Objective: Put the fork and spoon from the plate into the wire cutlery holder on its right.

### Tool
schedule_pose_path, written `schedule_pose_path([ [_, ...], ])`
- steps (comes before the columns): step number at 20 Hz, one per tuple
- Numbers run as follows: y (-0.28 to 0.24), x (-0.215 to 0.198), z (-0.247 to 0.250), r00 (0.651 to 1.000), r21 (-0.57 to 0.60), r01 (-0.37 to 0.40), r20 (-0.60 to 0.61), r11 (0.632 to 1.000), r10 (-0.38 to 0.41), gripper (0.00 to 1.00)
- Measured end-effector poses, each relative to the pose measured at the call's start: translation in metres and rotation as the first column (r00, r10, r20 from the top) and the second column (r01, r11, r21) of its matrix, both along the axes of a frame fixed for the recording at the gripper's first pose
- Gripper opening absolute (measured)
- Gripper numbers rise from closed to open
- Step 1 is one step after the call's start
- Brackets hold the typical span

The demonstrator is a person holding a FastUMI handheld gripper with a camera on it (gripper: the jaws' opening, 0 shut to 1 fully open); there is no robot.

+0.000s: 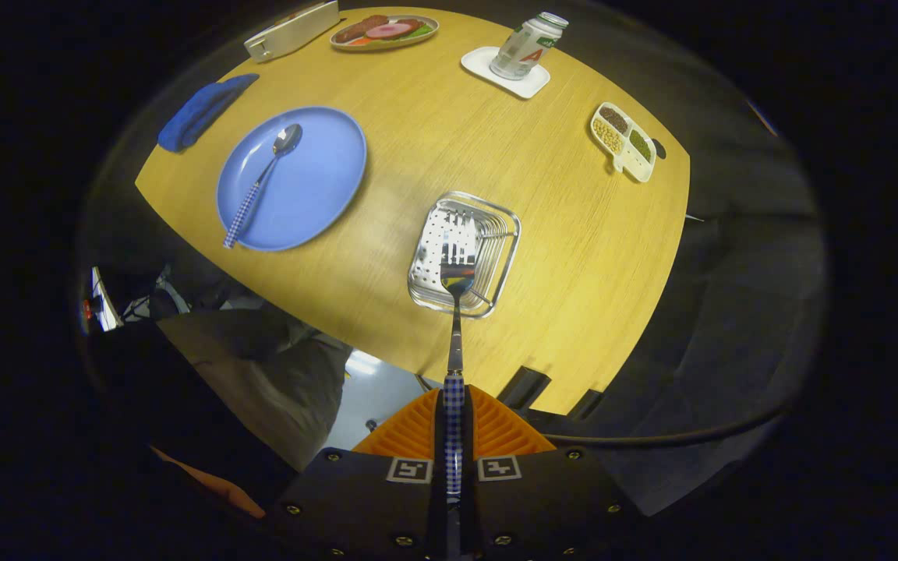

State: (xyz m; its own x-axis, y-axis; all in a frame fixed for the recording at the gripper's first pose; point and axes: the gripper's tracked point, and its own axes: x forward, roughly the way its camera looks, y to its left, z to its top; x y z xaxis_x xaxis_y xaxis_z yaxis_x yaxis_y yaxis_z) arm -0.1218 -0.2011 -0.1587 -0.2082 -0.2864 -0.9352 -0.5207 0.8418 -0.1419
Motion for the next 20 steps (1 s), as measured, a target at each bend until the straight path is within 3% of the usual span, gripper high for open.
schedule_pose_path([
  [3,-0.019,0.006,-0.003,0.993,-0.057,-0.081,-0.094,0.995,0.075,0.07],
  [10,-0.019,0.027,-0.033,0.941,-0.081,-0.157,-0.314,0.984,0.124,0.07],
  [14,-0.013,0.039,-0.047,0.93,-0.074,-0.171,-0.341,0.982,0.137,0.07],
  [20,-0.004,0.049,-0.053,0.94,-0.045,-0.147,-0.317,0.988,0.126,0.12],
])
